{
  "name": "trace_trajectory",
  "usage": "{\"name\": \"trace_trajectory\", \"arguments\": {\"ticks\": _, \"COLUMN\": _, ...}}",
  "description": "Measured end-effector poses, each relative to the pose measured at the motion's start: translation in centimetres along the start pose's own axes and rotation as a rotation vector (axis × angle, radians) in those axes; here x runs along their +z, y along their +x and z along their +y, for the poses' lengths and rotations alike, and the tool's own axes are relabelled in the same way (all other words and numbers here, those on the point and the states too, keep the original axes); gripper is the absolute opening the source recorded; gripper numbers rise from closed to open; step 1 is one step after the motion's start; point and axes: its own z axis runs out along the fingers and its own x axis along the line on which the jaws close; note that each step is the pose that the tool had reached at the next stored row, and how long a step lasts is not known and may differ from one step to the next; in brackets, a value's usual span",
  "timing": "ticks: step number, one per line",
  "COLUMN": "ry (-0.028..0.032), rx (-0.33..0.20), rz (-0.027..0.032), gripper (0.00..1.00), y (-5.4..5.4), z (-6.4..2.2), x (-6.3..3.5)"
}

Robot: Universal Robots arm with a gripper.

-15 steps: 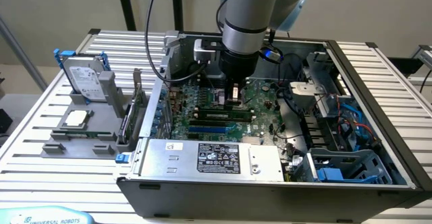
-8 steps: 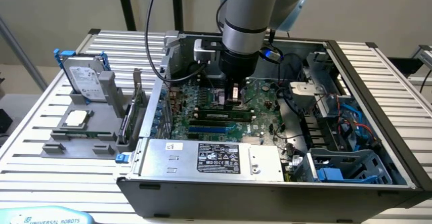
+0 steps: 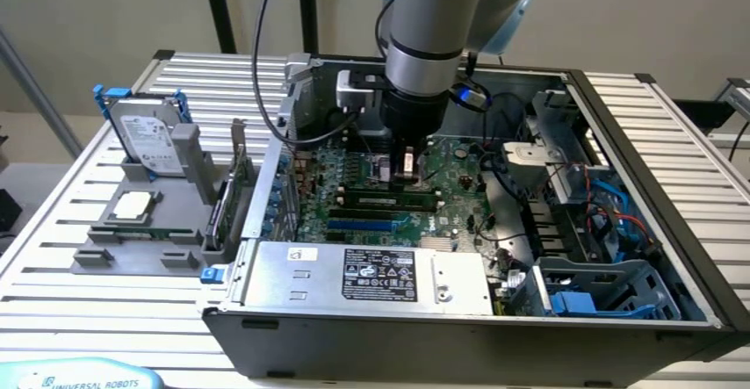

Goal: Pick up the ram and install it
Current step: 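Press down the ram until it locks into place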

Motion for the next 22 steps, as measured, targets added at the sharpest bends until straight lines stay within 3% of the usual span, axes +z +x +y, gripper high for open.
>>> {"name": "trace_trajectory", "arguments": {"ticks": 4, "ry": 0.0012, "rx": 0.000, "rz": 0.0000, "gripper": 0.11, "y": 0.0, "z": 0.10, "x": 0.31}}
{"name": "trace_trajectory", "arguments": {"ticks": 13, "ry": 0.0142, "rx": 0.000, "rz": 0.0002, "gripper": 0.11, "y": 0.0, "z": 0.28, "x": 1.28}}
{"name": "trace_trajectory", "arguments": {"ticks": 16, "ry": 0.0147, "rx": 0.000, "rz": -0.0002, "gripper": 0.11, "y": 0.0, "z": 0.29, "x": 1.30}}
{"name": "trace_trajectory", "arguments": {"ticks": 19, "ry": 0.0163, "rx": 0.000, "rz": -0.0030, "gripper": 0.11, "y": 0.0, "z": 0.30, "x": 0.73}}
{"name": "trace_trajectory", "arguments": {"ticks": 22, "ry": 0.0148, "rx": 0.000, "rz": -0.0007, "gripper": 0.11, "y": 0.0, "z": 0.36, "x": -0.31}}
